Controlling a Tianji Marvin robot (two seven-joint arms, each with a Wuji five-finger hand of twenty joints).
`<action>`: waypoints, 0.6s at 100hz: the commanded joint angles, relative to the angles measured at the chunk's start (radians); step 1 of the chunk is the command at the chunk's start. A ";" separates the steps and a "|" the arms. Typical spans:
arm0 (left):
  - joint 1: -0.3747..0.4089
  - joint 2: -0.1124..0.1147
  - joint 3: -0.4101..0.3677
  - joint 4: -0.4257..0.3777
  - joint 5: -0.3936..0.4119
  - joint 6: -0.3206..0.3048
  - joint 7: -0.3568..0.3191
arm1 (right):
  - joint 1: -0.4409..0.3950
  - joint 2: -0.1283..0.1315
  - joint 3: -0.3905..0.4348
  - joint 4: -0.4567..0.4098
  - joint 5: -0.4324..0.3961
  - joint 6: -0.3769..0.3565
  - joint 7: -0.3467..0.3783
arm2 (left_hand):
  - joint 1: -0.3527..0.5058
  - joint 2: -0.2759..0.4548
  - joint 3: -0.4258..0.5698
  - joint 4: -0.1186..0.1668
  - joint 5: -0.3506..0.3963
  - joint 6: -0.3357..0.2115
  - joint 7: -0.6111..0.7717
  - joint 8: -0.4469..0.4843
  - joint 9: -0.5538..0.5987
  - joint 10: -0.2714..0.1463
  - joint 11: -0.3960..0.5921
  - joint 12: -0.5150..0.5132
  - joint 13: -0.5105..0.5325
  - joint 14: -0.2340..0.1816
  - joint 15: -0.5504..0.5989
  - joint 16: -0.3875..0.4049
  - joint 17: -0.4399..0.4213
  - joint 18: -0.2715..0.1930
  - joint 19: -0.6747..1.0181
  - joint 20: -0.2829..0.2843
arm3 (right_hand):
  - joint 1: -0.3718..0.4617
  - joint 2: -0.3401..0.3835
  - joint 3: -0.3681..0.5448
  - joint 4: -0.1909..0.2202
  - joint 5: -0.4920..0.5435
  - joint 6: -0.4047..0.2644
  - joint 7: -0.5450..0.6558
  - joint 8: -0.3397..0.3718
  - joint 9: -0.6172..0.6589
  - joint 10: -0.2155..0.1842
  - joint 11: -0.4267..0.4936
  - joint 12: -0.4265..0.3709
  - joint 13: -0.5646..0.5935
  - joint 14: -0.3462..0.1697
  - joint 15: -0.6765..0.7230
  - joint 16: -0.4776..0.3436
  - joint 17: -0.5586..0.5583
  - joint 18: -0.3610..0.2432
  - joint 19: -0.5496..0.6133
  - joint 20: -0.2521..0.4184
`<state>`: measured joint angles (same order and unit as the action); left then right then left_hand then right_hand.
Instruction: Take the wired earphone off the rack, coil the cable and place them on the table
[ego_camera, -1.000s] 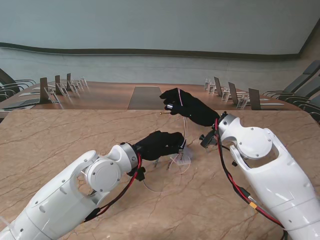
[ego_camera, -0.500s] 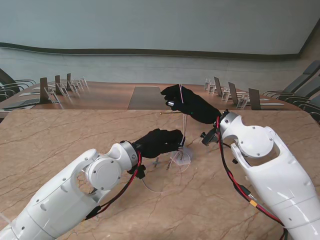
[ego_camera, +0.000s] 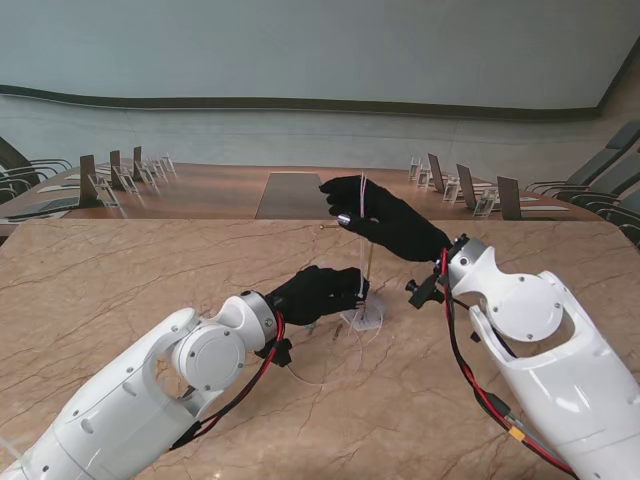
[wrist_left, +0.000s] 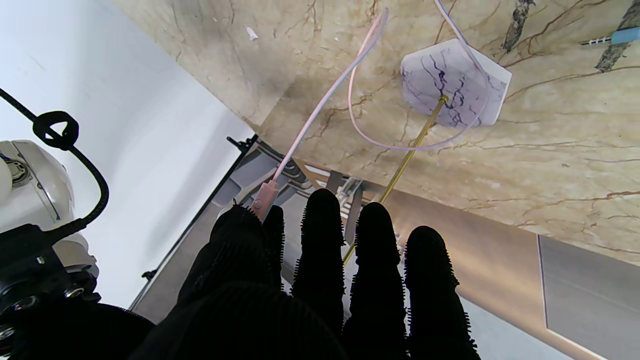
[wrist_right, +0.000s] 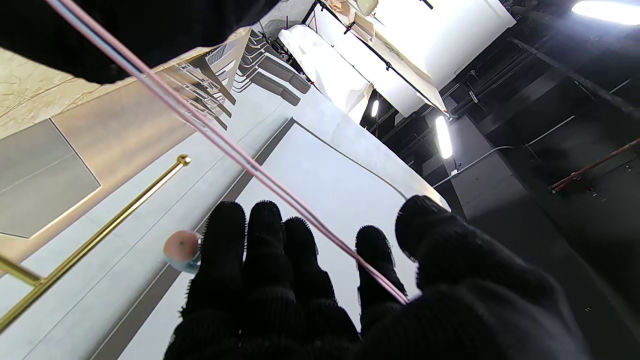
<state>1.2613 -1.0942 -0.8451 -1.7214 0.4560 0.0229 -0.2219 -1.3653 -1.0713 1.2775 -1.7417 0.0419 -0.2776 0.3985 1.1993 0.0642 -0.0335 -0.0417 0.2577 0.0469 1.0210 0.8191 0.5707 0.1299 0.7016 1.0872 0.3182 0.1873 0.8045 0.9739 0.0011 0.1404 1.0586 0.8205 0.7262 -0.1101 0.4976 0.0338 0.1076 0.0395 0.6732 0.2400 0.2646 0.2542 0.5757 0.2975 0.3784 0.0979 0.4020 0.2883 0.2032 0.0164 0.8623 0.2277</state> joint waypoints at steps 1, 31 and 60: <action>0.018 0.000 0.000 -0.016 0.007 0.003 -0.003 | -0.027 0.001 0.005 -0.021 -0.004 -0.008 -0.007 | 0.045 -0.024 0.000 -0.008 -0.015 -0.012 0.015 -0.013 -0.007 -0.011 -0.023 -0.005 0.008 -0.014 -0.006 -0.016 -0.015 0.012 -0.007 -0.008 | 0.046 0.040 -0.005 -0.013 -0.028 -0.028 -0.018 -0.014 -0.034 -0.025 0.001 -0.006 -0.028 -0.028 -0.017 -0.011 -0.013 -0.058 -0.018 -0.020; 0.046 0.007 0.000 -0.040 0.030 0.004 -0.010 | -0.144 0.002 0.056 -0.093 -0.029 -0.038 -0.049 | 0.053 -0.027 0.002 -0.008 -0.015 -0.013 0.018 -0.018 -0.005 -0.009 -0.023 -0.005 0.011 -0.013 -0.008 -0.021 -0.017 0.013 -0.012 -0.012 | 0.045 0.040 -0.006 -0.018 -0.029 -0.032 -0.048 -0.018 0.005 -0.022 0.015 -0.002 0.005 -0.016 -0.006 -0.008 0.004 -0.044 -0.008 -0.016; 0.070 0.013 0.023 -0.045 0.051 0.026 -0.018 | -0.266 -0.005 0.091 -0.134 -0.061 -0.048 -0.106 | 0.053 -0.022 0.001 -0.008 -0.020 -0.012 0.019 -0.021 -0.010 -0.012 -0.031 -0.006 0.006 -0.017 -0.014 -0.028 -0.020 0.012 -0.017 -0.016 | 0.057 0.040 -0.001 -0.029 -0.025 -0.031 -0.057 -0.002 0.091 -0.050 0.000 -0.004 0.067 -0.029 -0.004 -0.007 0.042 -0.045 0.010 -0.008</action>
<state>1.3129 -1.0810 -0.8325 -1.7621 0.5050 0.0379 -0.2344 -1.6037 -1.0712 1.3702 -1.8689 -0.0158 -0.3245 0.2953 1.1993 0.0546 -0.0317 -0.0417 0.2577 0.0469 1.0210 0.8122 0.5707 0.1299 0.6919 1.0857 0.3182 0.1873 0.7977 0.9633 0.0006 0.1423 1.0542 0.8154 0.7380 -0.1101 0.4994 0.0372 0.1074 0.0377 0.6257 0.2393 0.3510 0.2281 0.5793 0.2976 0.4285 0.0929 0.4019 0.2883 0.2403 0.0161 0.8620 0.2232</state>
